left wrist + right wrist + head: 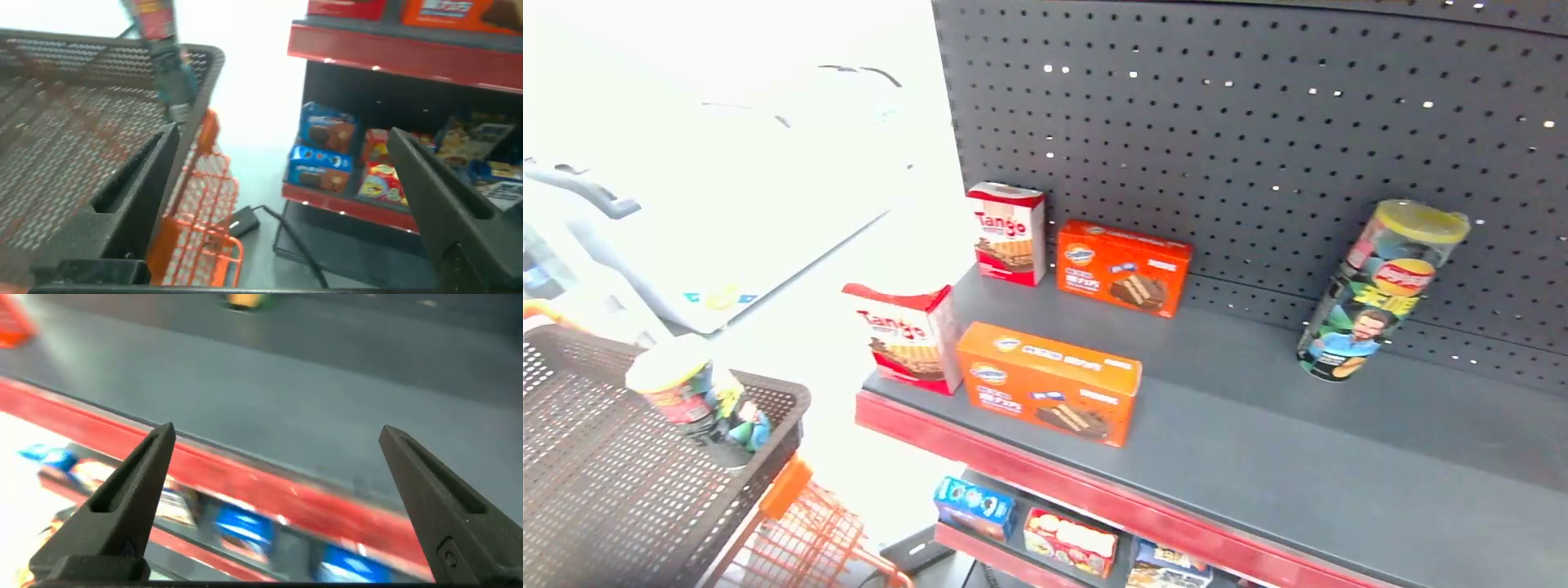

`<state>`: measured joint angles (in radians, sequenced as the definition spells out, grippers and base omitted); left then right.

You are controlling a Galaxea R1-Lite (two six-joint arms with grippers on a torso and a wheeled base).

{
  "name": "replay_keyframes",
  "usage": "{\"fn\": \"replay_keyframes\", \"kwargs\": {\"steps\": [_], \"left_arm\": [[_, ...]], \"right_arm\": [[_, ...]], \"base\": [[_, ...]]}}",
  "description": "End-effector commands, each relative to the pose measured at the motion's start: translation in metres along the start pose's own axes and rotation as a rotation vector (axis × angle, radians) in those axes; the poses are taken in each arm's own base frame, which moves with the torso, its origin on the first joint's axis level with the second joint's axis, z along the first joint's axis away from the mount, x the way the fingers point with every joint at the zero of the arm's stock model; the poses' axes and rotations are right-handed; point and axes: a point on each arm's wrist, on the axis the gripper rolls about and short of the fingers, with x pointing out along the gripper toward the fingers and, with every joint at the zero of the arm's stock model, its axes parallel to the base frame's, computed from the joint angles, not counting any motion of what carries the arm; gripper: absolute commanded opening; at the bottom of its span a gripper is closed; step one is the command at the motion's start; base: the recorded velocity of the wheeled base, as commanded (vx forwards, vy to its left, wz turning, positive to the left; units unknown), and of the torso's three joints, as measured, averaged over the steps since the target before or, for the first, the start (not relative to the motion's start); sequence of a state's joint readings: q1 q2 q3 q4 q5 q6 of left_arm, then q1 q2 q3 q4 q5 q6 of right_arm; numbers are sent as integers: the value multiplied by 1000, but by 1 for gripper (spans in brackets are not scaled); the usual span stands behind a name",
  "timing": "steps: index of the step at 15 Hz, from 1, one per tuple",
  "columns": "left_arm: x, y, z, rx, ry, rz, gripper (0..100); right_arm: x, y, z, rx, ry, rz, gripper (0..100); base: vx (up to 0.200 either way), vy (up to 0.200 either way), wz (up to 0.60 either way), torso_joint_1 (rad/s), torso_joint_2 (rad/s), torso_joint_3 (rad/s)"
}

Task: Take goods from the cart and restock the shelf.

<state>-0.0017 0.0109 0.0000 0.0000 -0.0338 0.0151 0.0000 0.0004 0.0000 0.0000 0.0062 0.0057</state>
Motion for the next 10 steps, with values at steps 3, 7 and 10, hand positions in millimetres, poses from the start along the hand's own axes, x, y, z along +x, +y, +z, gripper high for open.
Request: {"fn": "replay_keyframes", "kwargs": {"steps": [3, 7, 10], "left_arm": [[0, 0, 0, -1, 1, 0, 100], [0, 0, 0, 5, 1, -7, 100], [0, 0, 0, 2, 1, -4, 100]], "right_arm": [[0, 0, 0, 0, 0, -2, 100], [0, 0, 0, -1, 0, -2, 100], [0, 0, 0, -1, 1, -2, 100]], "base": [[0, 0, 0, 0, 0, 0], [0, 0, 0, 0, 0, 0], [0, 0, 0, 0, 0, 0]]}}
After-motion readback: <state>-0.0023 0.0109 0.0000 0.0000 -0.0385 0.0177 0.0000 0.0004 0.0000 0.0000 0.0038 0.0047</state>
